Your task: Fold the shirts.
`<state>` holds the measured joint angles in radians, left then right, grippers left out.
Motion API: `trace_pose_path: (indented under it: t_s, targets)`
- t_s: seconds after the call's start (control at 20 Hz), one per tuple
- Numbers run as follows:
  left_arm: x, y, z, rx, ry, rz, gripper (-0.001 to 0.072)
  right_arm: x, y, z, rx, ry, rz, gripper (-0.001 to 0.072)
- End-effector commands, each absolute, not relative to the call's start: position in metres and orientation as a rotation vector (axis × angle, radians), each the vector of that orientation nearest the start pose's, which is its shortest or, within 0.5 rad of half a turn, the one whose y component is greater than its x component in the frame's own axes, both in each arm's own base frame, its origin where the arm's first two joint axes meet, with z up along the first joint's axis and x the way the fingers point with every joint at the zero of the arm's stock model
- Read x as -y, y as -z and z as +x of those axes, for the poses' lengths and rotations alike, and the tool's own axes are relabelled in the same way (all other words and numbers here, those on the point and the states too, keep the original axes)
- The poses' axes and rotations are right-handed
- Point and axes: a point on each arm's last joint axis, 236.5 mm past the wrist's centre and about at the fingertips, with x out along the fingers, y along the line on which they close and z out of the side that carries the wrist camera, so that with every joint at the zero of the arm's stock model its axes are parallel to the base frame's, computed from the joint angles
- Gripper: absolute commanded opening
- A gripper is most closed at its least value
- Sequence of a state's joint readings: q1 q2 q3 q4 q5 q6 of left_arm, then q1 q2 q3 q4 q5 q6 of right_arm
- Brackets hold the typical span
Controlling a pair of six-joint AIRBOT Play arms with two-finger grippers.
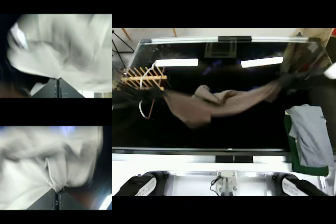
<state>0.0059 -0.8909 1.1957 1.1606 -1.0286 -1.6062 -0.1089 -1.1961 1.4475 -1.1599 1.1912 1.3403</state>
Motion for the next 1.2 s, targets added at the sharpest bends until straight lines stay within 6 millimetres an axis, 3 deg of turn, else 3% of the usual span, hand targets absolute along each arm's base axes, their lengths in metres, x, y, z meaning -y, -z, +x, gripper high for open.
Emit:
trace_pose_path:
  t_s: [0.0, 0.05, 0.1, 0.15, 0.25, 0.35, 0.4, 0.5, 0.6, 0.7, 0.75, 0.85, 1.0, 1.15]
  targets:
    - [0.024, -0.466, 0.309, -0.053, 0.139, -0.233, 0.0031, -0.022, -0.379, 0.380, -0.329, -0.188, -0.108, 0.0076]
    - [0.021, -0.521, 0.272, 0.098, 0.126, -0.208, 0.0031, -0.017, -0.423, 0.358, -0.197, -0.148, -0.132, 0.0076]
    - [0.022, -0.557, 0.239, 0.200, 0.121, -0.184, 0.0031, -0.016, -0.461, 0.332, -0.077, -0.119, -0.142, 0.0076]
    - [0.027, -0.583, 0.207, 0.283, 0.124, -0.164, 0.0031, -0.017, -0.485, 0.309, 0.005, -0.106, -0.137, 0.0076]
    - [0.035, -0.607, 0.161, 0.379, 0.135, -0.152, 0.0031, -0.022, -0.508, 0.268, 0.081, -0.103, -0.118, 0.0076]
    - [0.038, -0.606, 0.139, 0.389, 0.130, -0.137, 0.0031, -0.026, -0.511, 0.242, 0.089, -0.109, -0.122, 0.0076]
    - [0.037, -0.598, 0.138, 0.358, 0.117, -0.127, 0.0031, -0.028, -0.510, 0.235, 0.085, -0.112, -0.120, 0.0076]
    - [0.029, -0.575, 0.147, 0.260, 0.075, -0.109, 0.0031, -0.028, -0.502, 0.232, 0.053, -0.115, -0.124, 0.0076]
    - [0.017, -0.555, 0.163, 0.180, 0.025, -0.098, 0.0031, -0.023, -0.482, 0.242, -0.034, -0.105, -0.136, 0.0076]
    - [0.003, -0.528, 0.189, 0.087, -0.020, -0.076, 0.0032, -0.014, -0.445, 0.263, -0.186, -0.087, -0.145, 0.0076]
    - [-0.001, -0.505, 0.208, 0.012, -0.026, -0.070, 0.0032, -0.008, -0.424, 0.276, -0.274, -0.078, -0.130, 0.0076]
    - [-0.004, -0.447, 0.250, -0.159, -0.013, -0.108, 0.0032, -0.003, -0.366, 0.308, -0.490, -0.088, -0.107, 0.0076]
    - [-0.004, -0.325, 0.314, -0.470, 0.020, -0.196, 0.0031, -0.002, -0.253, 0.359, -0.821, -0.138, -0.053, 0.0076]
    - [-0.007, -0.219, 0.366, -0.655, 0.016, -0.275, 0.0031, 0.004, -0.167, 0.421, -0.943, -0.135, -0.008, 0.0075]
